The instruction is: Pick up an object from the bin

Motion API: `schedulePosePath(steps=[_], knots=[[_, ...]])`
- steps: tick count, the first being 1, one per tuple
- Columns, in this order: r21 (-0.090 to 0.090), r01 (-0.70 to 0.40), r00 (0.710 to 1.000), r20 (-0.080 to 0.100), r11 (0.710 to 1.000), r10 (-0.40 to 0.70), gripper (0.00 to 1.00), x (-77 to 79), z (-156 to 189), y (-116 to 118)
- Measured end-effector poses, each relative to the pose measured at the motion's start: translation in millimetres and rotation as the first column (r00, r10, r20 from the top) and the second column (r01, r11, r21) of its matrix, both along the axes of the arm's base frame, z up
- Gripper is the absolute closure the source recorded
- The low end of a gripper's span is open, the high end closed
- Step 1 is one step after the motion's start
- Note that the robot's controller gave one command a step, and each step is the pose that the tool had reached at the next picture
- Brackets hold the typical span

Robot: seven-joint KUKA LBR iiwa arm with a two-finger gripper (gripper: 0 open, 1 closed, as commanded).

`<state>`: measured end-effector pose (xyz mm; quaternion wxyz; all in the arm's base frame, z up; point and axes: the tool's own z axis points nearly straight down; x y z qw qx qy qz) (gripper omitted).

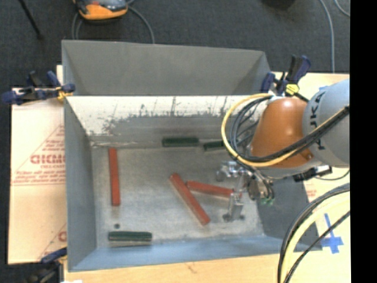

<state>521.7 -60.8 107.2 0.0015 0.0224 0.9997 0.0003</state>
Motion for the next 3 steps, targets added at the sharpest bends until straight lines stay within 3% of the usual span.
schedulePosePath(steps=[1,2,3], knots=[[-0.002,-0.136,0.991,0.002,0.991,0.136,1.00,49.8,-36.2,13.8],[-0.002,-0.137,0.991,0.002,0.991,0.137,1.00,49.8,-36.2,13.7],[0.000,-0.089,0.996,-0.008,0.996,0.089,1.00,48.1,3.4,26.3]])
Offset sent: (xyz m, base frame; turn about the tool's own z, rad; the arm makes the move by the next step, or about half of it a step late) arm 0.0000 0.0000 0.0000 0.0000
